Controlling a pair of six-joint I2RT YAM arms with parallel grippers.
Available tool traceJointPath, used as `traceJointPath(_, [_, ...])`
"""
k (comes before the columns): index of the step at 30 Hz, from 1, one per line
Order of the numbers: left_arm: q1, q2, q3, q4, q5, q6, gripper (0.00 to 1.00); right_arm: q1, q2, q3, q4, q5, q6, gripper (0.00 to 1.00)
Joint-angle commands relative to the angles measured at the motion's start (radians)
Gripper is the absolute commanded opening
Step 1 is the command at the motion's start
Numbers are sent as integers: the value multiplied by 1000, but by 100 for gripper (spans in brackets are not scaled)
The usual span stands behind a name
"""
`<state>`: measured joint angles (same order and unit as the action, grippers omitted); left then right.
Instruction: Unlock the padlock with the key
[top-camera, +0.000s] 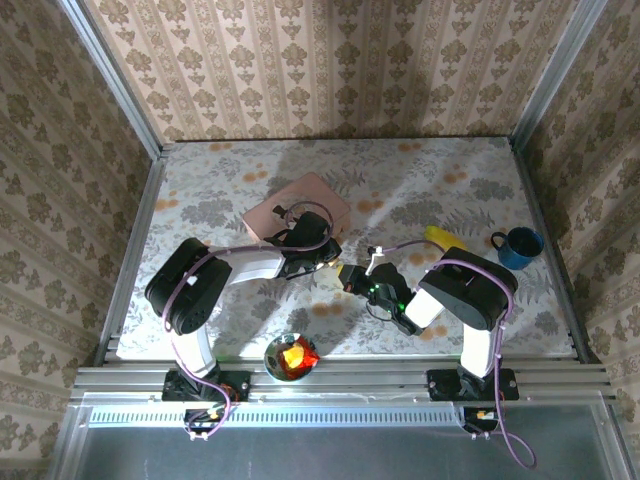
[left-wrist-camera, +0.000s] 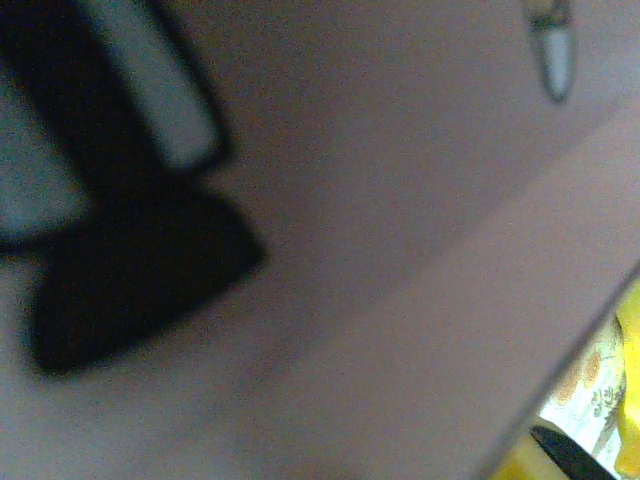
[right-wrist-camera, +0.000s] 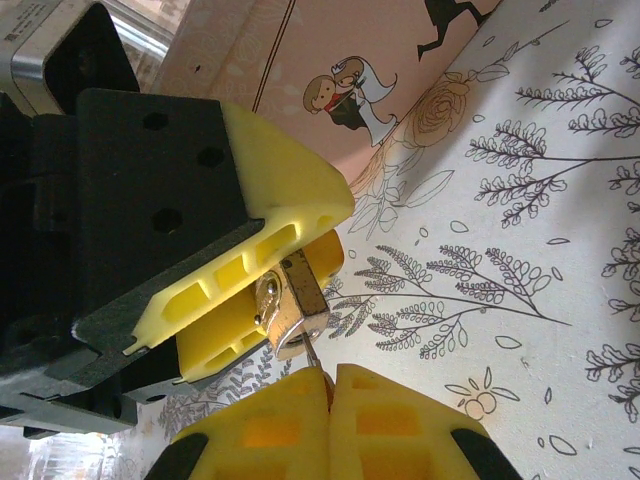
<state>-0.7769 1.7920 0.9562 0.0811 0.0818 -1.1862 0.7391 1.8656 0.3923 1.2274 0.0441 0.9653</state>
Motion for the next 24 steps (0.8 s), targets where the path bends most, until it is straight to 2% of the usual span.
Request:
traceJointPath(1, [-15, 35, 7, -10, 117, -15, 0, -5, -4, 53, 61, -5, -25, 0])
traceJointPath(24, [-9, 26, -1, 5, 130, -27, 0, -21, -3, 47, 58, -9, 1, 0])
